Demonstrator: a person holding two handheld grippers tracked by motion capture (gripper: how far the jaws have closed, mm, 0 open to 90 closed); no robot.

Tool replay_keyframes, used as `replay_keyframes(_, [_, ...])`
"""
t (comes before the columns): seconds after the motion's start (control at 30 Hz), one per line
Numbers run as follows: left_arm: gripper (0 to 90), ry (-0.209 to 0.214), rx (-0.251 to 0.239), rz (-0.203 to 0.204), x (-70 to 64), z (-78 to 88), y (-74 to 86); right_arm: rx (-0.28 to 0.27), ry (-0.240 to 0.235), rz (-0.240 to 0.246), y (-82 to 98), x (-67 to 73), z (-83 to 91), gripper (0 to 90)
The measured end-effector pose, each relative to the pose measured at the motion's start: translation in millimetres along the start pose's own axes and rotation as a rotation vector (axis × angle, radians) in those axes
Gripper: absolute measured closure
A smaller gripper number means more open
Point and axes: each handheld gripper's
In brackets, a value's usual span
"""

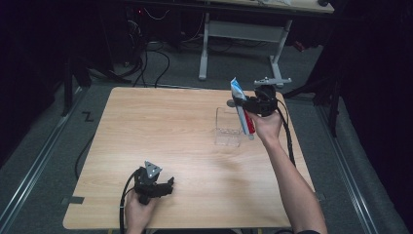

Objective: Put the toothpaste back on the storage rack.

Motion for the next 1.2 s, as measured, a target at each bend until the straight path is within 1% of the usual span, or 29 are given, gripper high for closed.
replay_keyframes(0.17, [15.1, -0.001, 0.000, -0.001, 0.1, 0.0, 0.0, -0.011, -0.003, -0.003, -8.2, -1.2, -5.2, 70.7])
replay_keyframes(0.23, [15.1, -0.001, -0.002, 0.000, -0.1, -0.1, 0.1, -0.020, 0.012, 0.003, -16.4, -2.9, -11.0, 70.7])
replay_keyframes(0.27, [15.1, -0.001, -0.002, 0.000, -0.1, -0.1, 0.1, -0.020, 0.012, 0.003, -16.4, -2.9, -11.0, 70.7])
replay_keyframes(0.33, [15.1, -0.001, -0.003, 0.001, -0.2, 0.0, 0.3, -0.040, 0.013, -0.009, -22.5, -5.3, -17.4, 70.6])
replay_keyframes(0.43, [15.1, -0.001, -0.005, 0.004, -0.4, -0.1, 0.3, -0.041, 0.025, 0.003, -24.6, -4.5, -22.4, 70.6])
replay_keyframes(0.47, [15.1, -0.001, -0.002, -0.001, -0.1, 0.1, 0.3, -0.040, 0.029, 0.005, -24.8, -4.1, -24.3, 70.6])
replay_keyframes(0.67, [15.1, -0.001, -0.002, -0.002, -0.1, 0.1, 0.3, -0.046, 0.047, 0.010, -22.6, -5.1, -29.6, 70.4])
replay_keyframes(1.0, [15.1, -0.001, -0.002, -0.002, -0.1, 0.2, 0.4, -0.033, 0.058, 0.014, -17.5, -7.9, -35.4, 70.1])
replay_keyframes(1.2, [15.1, -0.001, -0.002, -0.002, -0.2, 0.2, 0.4, -0.025, 0.068, 0.002, -11.1, -10.6, -37.8, 70.1])
Point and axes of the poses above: each handheld gripper's, and its own axes: z roughly backward along the jaws, y roughly out of its underside, x roughly to its left, and after that the axes turned 9 degrees about -y, right-handed
